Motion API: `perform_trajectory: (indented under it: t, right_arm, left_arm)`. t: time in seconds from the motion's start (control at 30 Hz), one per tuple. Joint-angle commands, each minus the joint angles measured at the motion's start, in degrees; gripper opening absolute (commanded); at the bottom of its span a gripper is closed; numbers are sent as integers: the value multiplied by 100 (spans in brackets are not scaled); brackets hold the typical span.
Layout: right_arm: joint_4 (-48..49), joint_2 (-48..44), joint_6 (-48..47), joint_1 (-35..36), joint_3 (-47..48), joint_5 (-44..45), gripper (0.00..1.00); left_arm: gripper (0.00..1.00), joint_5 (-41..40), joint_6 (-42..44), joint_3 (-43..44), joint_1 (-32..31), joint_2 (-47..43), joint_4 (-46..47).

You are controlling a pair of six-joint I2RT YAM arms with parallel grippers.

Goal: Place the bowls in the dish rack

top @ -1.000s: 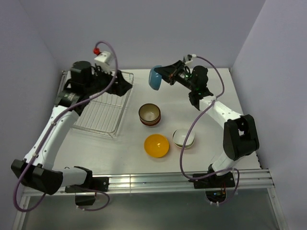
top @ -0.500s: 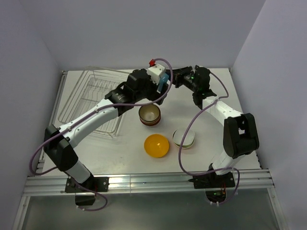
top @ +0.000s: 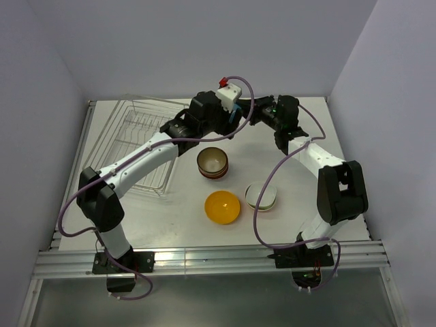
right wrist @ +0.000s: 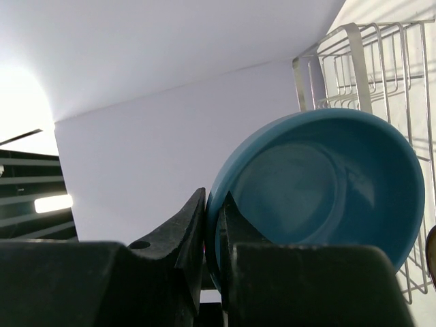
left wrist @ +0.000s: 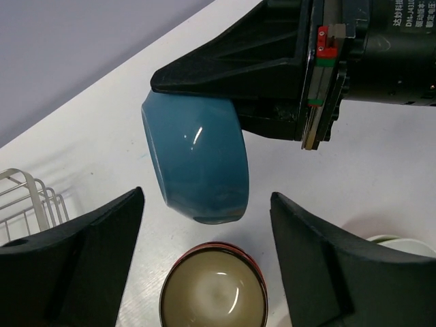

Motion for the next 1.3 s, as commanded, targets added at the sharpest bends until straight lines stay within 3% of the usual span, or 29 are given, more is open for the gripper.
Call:
perform_trajectory:
  t: [0.0, 0.13, 0.3, 0.5, 0.57, 0.67, 0.7, 0.87, 0.9, 1.07, 1.13, 1.17, 1.27]
  right_arm:
    - [164, -53, 81, 12, 127, 11, 0]
    - [50, -53, 11, 47, 110, -7, 0]
    - [59, 0, 20, 109, 92, -16, 0]
    - [24, 26, 29, 153, 109, -42, 0]
    - [-3, 18, 20, 162, 101, -51, 0]
    - [-20, 35, 2, 162, 92, -68, 0]
    - [-21, 44, 2, 162, 92, -68, 0]
    - [32, 149, 90, 205, 127, -147, 0]
    - [24, 167, 90, 214, 153, -156, 0]
    - [15, 211, 81, 241, 197, -183, 0]
    - [-11, 220, 72, 241, 197, -165, 10]
    - [-12, 211, 72, 241, 189, -174, 25]
    - [-73, 220, 64, 241, 206, -192, 46]
  left_arm:
    - [77, 40, -4, 328, 21, 95, 31]
    - [72, 198, -92, 319, 109, 165, 48]
    - [79, 251, -74, 442, 162, 297, -57]
    - [78, 277, -109, 486, 197, 403, -57]
    - [73, 330, -153, 486, 232, 421, -57]
    - [56, 470, -197, 468, 294, 394, -22]
    - [44, 505, -215, 451, 311, 368, -22]
    - [13, 866, -320, 346, 373, 263, 4]
    - [2, 883, -338, 345, 382, 254, -5]
    - [0, 963, -505, 267, 461, 210, 22]
    - [0, 963, -522, 240, 478, 175, 48]
    - [0, 954, -522, 231, 470, 183, 39]
    - [0, 866, -549, 266, 487, 192, 22]
